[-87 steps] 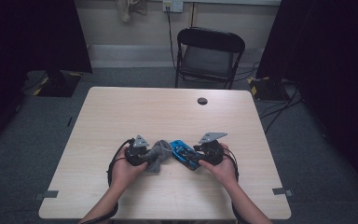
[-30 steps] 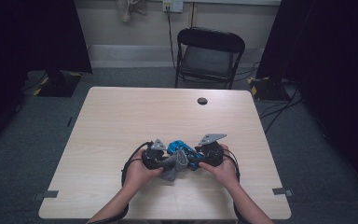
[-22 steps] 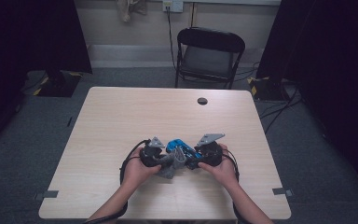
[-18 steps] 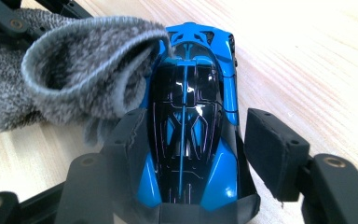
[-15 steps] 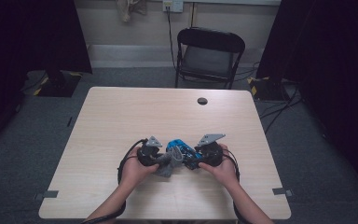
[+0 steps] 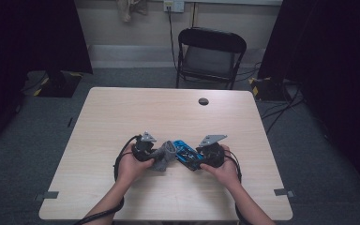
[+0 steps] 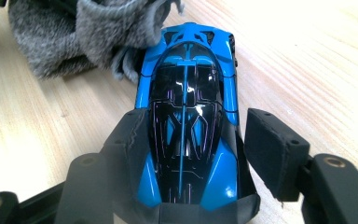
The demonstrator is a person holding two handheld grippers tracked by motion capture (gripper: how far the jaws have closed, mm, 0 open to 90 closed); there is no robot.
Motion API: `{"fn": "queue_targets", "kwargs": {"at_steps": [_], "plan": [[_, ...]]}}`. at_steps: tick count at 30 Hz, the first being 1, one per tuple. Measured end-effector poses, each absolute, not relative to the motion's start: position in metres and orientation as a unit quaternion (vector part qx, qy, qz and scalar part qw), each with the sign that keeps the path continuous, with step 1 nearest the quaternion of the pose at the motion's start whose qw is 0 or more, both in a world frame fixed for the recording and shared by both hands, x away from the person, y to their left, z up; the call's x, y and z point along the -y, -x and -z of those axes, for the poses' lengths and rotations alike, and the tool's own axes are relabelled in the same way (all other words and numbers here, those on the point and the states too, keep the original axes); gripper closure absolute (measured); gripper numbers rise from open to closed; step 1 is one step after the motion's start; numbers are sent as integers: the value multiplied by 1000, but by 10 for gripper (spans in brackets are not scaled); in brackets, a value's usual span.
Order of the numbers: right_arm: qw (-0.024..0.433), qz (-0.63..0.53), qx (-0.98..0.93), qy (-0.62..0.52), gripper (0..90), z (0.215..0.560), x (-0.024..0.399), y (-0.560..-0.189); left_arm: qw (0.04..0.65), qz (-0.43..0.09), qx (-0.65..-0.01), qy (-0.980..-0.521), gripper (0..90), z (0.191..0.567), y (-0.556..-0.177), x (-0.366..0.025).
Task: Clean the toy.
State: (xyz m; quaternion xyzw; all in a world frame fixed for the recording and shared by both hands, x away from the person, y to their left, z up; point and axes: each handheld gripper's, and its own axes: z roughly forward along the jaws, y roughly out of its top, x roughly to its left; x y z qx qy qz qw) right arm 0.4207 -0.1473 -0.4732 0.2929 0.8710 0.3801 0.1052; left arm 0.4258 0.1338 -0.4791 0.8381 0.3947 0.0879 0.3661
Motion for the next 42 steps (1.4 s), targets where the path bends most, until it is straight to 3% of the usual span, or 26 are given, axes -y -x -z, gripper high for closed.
{"fn": "queue_targets", "kwargs": {"at_steps": [8, 16, 28, 35, 42], "plan": [[104, -383, -869, -294, 403, 474, 148, -420, 371, -103, -424, -820, 680, 480, -434, -144], [103, -385, -868, -296, 402, 474, 148, -420, 390, -91, -380, -834, 680, 467, -409, -141], [104, -384, -868, -296, 402, 474, 148, -420, 407, -37, -296, -864, 677, 474, -359, -94], [104, -385, -868, -297, 402, 474, 149, -420, 414, -15, -271, -869, 675, 487, -354, -66], [104, -386, -868, -296, 402, 474, 149, -420, 415, -15, -275, -867, 673, 488, -362, -64]]}}
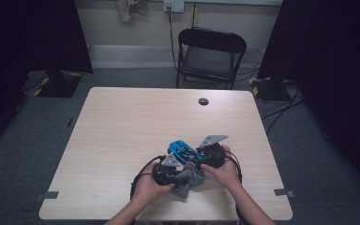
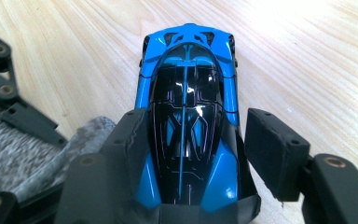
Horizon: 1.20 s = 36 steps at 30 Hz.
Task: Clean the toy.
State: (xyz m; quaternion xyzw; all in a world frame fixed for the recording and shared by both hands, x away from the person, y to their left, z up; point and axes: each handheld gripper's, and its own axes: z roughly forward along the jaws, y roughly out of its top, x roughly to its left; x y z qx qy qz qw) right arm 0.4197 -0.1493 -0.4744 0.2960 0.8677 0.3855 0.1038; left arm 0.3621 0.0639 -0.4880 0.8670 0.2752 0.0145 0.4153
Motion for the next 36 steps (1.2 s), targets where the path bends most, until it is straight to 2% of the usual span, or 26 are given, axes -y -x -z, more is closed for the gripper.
{"fn": "queue_targets", "kwargs": {"at_steps": [36], "plan": [[102, -392, -865, -296, 401, 476, 152, -419, 398, -51, -349, -847, 670, 484, -403, -112]]}}
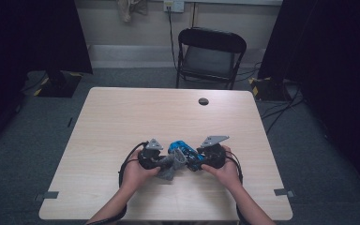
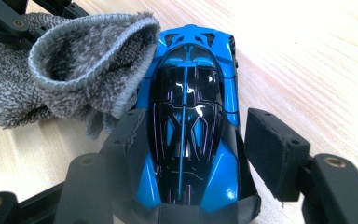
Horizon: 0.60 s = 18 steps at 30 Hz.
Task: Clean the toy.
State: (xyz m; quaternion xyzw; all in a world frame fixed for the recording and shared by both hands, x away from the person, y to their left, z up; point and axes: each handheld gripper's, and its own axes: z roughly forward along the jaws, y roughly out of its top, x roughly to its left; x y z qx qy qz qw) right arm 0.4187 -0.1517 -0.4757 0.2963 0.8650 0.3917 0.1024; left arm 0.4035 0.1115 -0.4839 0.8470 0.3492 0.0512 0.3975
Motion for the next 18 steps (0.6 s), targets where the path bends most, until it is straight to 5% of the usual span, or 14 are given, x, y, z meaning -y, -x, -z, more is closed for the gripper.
{"fn": "queue_targets", "kwargs": {"at_steps": [18], "plan": [[103, -391, -865, -296, 401, 476, 152, -419, 393, -71, -371, -838, 671, 484, -412, -125]]}}
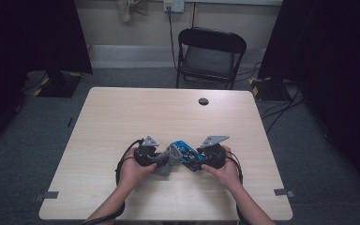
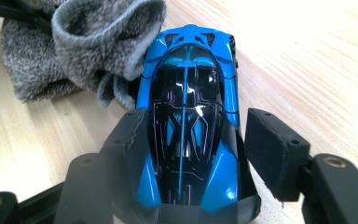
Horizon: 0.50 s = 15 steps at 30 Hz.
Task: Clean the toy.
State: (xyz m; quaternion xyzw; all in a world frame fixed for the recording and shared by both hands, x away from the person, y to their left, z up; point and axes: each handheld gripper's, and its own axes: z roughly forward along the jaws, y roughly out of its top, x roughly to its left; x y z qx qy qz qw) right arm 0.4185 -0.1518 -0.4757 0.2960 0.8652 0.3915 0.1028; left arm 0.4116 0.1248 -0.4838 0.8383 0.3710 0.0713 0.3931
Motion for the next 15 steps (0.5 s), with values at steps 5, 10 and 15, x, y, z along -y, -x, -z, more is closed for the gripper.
{"fn": "queue_targets", "kwargs": {"at_steps": [5, 10, 15], "plan": [[103, -393, -865, -296, 401, 476, 152, -418, 394, -74, -380, -834, 671, 484, -415, -130], [102, -392, -865, -296, 401, 476, 152, -418, 384, -88, -378, -838, 671, 483, -419, -133], [102, -392, -865, -297, 401, 476, 153, -418, 384, -87, -386, -834, 671, 483, -423, -136]]}}
